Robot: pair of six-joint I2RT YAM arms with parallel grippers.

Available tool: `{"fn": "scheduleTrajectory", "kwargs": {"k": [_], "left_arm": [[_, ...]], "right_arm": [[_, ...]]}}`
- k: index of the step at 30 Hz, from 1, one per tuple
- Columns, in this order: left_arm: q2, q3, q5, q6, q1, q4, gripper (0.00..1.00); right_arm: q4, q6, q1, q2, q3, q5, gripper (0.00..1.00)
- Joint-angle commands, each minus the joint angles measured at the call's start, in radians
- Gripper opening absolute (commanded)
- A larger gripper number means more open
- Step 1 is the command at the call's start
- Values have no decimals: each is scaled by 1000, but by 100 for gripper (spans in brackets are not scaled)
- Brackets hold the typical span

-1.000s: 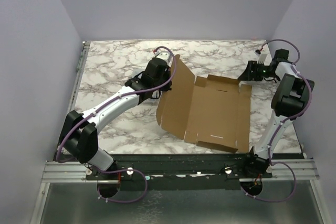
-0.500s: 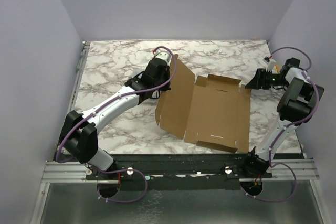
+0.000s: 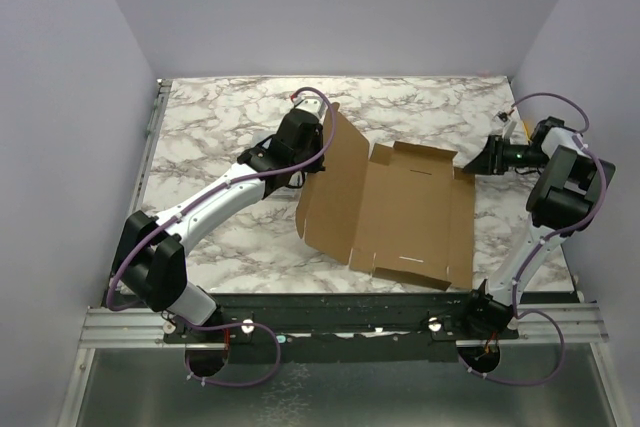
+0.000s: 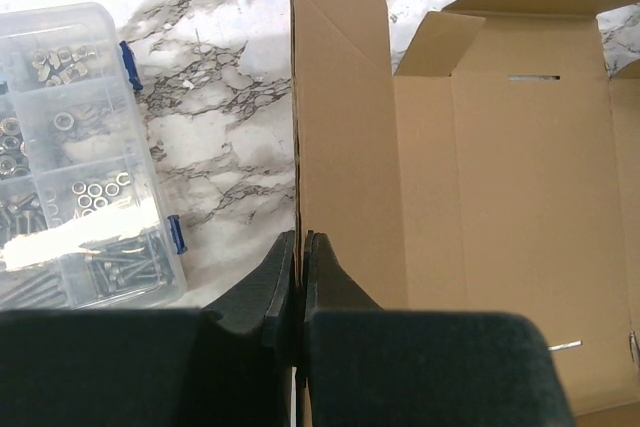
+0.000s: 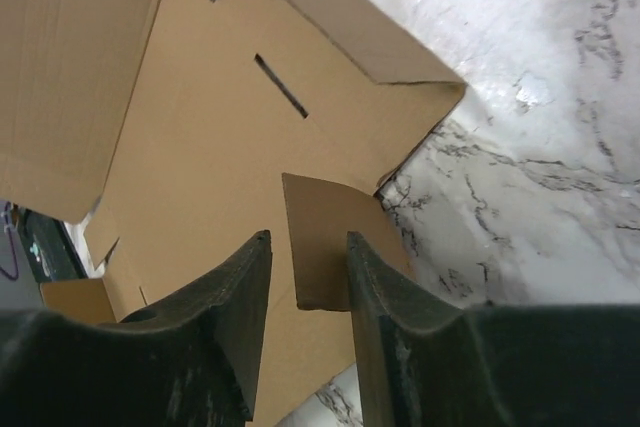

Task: Fold the paper box
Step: Fold the paper box at the center of the board.

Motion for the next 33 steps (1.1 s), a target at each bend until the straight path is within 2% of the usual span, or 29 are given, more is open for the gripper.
{"fn": "scheduleTrajectory", "kwargs": {"k": [1,7,12,17,22,27,33], "left_arm": [[-3,32,-17,6,-1,12,0],[0,41,-12,5,-1,9,0],[0,41,-10,6,-1,8,0],[2,41,-6,3,-1,8,0],[2,42,-3,2,-1,8,0],[7,45,4,-5,-1,8,0],[1,45,5,-6,-1,9,0]], "right_arm": [[-139,-112,1,28,8,-38,38],[-169,-139,1,35,-25,-12,38],[-194,-154,2,55,-36,44,46],[-135,-81,1,64,-56,107,48],[-64,7,1,84,-61,170,33],[82,90,39,52,-117,319,2],[304,77,145,-42,-331,597,1]]}}
